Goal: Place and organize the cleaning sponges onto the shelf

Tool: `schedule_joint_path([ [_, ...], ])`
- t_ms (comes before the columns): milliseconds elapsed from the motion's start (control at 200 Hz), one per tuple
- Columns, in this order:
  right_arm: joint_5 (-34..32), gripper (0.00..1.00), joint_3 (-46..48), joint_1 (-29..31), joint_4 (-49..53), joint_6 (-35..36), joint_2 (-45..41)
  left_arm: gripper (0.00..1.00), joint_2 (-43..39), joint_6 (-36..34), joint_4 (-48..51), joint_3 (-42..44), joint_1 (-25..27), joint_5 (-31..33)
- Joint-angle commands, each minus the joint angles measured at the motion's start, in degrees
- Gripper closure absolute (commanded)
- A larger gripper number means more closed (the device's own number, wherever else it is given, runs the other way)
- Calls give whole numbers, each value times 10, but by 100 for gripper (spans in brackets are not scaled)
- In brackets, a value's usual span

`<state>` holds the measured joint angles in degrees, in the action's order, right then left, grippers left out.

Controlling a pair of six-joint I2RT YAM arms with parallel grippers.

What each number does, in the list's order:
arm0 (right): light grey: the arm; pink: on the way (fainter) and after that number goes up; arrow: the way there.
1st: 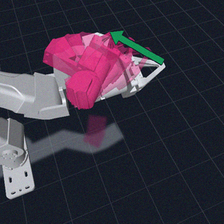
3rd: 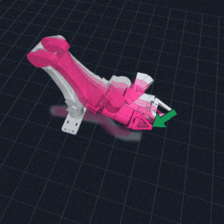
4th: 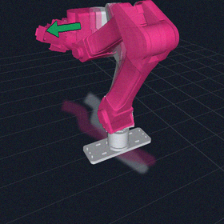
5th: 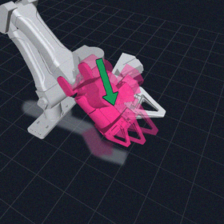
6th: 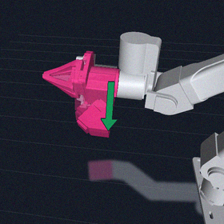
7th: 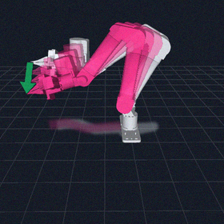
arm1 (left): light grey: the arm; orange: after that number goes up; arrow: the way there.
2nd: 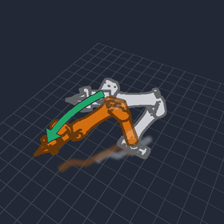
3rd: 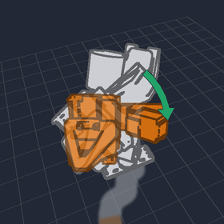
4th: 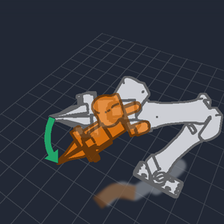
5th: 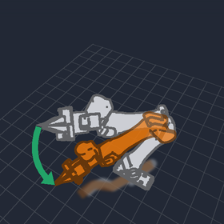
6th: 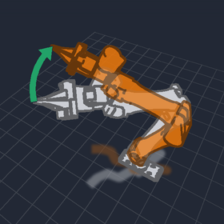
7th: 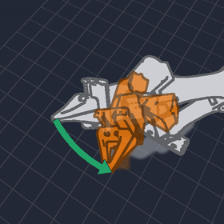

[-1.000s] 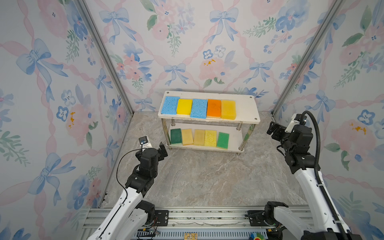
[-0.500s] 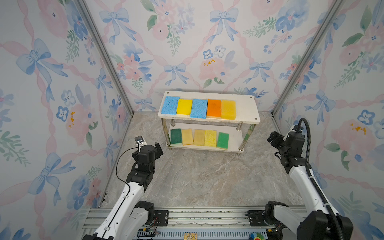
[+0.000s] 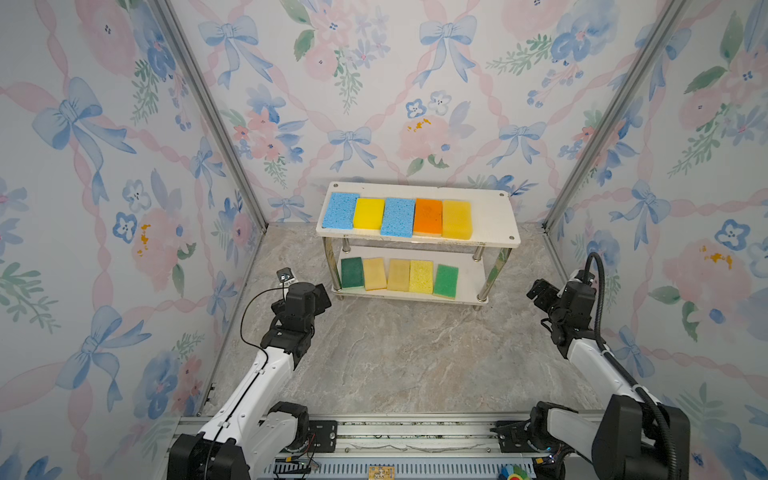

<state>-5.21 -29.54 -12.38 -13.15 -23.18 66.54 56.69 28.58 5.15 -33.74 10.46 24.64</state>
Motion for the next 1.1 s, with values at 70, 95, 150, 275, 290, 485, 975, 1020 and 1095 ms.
schedule_joint_path([
  [70, 11, 3, 26, -2, -102, 8, 58, 2, 19, 22, -8, -23, -3, -1],
  [95, 11, 3, 25, -2, -110, 12, 67, 2, 20, 22, -8, -25, -3, -2],
  [150, 13, 3, 24, -2, -129, 15, 90, 2, 23, 16, -7, -28, -3, -1],
  [275, 38, 3, 17, -1, -163, 38, 131, 2, 12, 19, -8, -25, -4, 39],
  [290, 39, 3, 16, -1, -165, 40, 134, 2, 10, 23, -8, -24, -3, 48],
  [485, 39, 3, 21, -5, -220, 52, 168, 2, -2, -18, -58, -1, -30, 80],
  [975, 38, 3, 36, -4, -243, 52, 168, 2, 161, -74, -349, 102, -69, 108],
  [1020, 37, 3, 37, -4, -245, 52, 167, 2, 177, -75, -372, 105, -69, 105],
  [1095, 38, 3, 39, -5, -247, 53, 167, 2, 201, -74, -401, 106, -69, 103],
])
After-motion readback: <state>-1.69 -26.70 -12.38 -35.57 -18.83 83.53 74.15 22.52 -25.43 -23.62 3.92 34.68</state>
